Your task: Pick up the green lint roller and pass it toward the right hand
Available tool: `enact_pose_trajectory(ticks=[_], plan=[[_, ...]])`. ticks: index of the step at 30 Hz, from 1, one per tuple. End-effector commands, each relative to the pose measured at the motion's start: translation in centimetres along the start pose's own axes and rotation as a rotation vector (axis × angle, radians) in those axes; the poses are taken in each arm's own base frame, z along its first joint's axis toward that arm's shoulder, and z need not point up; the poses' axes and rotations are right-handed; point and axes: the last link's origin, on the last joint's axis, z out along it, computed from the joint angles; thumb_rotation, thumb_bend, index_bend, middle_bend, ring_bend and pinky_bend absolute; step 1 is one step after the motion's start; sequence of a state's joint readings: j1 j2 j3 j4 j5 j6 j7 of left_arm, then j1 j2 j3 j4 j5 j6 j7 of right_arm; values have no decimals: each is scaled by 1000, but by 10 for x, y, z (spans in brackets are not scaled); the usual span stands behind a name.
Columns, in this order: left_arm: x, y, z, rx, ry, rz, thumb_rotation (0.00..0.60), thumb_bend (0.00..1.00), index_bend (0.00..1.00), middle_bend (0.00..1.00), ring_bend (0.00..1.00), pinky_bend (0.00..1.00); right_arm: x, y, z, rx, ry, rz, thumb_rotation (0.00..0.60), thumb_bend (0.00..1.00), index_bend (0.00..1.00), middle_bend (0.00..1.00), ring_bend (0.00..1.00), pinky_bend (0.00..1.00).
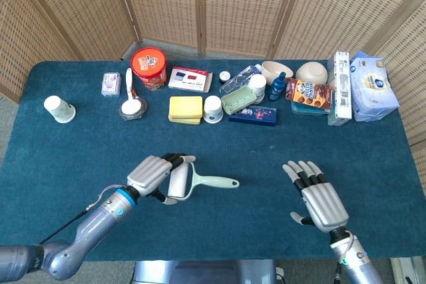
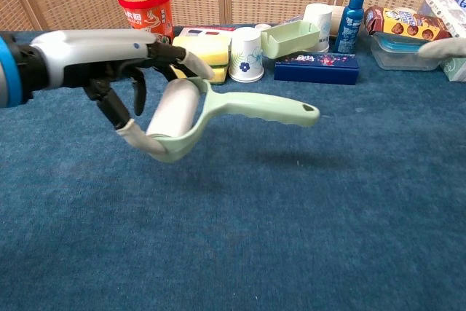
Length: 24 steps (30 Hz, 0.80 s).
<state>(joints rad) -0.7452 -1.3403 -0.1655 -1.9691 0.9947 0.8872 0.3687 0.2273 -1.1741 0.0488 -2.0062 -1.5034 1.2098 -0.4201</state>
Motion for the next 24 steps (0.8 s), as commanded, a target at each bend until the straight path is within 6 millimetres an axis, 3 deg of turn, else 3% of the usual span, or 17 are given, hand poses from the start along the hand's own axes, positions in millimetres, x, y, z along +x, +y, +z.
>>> enact_pose_trajectory(ticks=[1, 12, 24], plan=[[-3, 16, 8, -27, 9, -21, 600, 0, 344, 396, 372, 457, -2, -24, 12, 37, -32, 27, 600, 0, 0, 0, 0, 0], [-15, 38, 19, -57, 34, -85, 600, 0, 344, 395, 371, 457, -9, -56, 24, 86, -90, 52, 600, 0, 0, 0, 0, 0], [-18, 50, 25, -56, 44, -115, 600, 0, 344, 394, 370, 457, -14, -68, 45, 91, -105, 25, 600, 0, 0, 0, 0, 0]])
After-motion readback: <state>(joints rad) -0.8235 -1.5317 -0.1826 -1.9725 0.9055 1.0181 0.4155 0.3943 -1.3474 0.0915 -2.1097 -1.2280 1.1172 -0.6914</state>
